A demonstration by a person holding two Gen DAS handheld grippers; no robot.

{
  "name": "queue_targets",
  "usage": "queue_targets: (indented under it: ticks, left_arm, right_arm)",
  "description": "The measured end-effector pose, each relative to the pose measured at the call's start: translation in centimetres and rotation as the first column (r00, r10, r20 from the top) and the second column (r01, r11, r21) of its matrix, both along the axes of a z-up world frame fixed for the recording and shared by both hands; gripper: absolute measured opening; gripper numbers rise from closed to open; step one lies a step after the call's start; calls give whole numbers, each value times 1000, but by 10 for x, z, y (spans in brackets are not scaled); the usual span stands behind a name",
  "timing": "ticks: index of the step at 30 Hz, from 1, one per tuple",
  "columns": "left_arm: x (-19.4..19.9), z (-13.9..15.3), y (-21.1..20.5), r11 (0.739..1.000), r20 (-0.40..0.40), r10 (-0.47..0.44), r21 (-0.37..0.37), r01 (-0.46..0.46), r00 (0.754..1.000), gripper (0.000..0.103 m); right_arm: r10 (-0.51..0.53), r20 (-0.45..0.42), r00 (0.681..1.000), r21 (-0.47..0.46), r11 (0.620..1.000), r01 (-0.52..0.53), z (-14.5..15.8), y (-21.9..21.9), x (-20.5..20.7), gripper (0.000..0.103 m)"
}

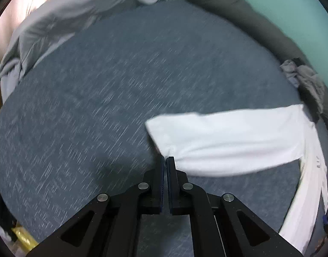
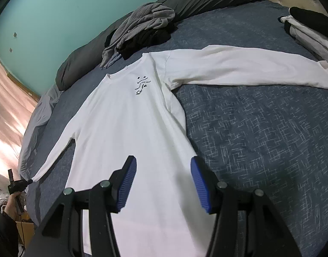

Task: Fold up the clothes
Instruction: 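Pull the sleeve straight away from the body with the left gripper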

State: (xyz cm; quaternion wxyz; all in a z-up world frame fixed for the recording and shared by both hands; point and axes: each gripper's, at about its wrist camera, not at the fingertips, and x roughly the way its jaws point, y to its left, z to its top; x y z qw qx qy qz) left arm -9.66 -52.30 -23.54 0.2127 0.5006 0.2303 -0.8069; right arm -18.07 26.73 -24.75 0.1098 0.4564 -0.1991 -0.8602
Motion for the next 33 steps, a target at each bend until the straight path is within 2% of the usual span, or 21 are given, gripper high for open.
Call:
queue_targets:
  ticks: [2,4,6,10,15,17,22,23,24,25,33]
  left_arm:
    - [7,-14,-7,997,16,39,59,-40,999,3]
    - [14,-22,-10,994,23,77,75,-78,997,3]
    - [21,-21,-13,992,-4,107,67,-106,994,3]
    - [25,-19,-6,997,-40,54,53,-52,998,5]
    - [23,-23,13,999,-62,-16,42,19,998,30]
    - [20,-27,21,998,-59,-37,39,40,998,32]
    - [13,-34,27,998,-49,-58,2,58,997,31]
    - [11,-34,27,998,-45,-68,-1,68,997,23]
    - [9,-34,27,997,-42,-77,-4,77,996,10]
    - [9,-34,25,996,-43,-84,-9,83,996,8]
    - [20,-9,22,993,-34,-114,13,115,993,6]
  right_arm:
    - [1,2,1000,-3,1000,-1,-1,0,0,53]
    - [2,2,1000,0,1000,-2,0,1,1,53]
    - [2,2,1000,3,1000,-2,1,2,2,53]
    - [-5,5,1000,7,1000,5,1,6,2,53]
    - [-9,10,1000,-5,1000,9,-1,3,1,53]
    - [1,10,1000,-3,1000,-1,0,-1,0,53]
    - [11,7,1000,-2,1000,-11,2,-4,0,53]
    - [9,6,1000,0,1000,-9,2,-3,0,53]
    - [7,6,1000,2,1000,-7,2,-2,0,53]
    - [3,7,1000,3,1000,-3,2,-1,0,53]
    - [-11,18,1000,-12,1000,11,-3,4,1,53]
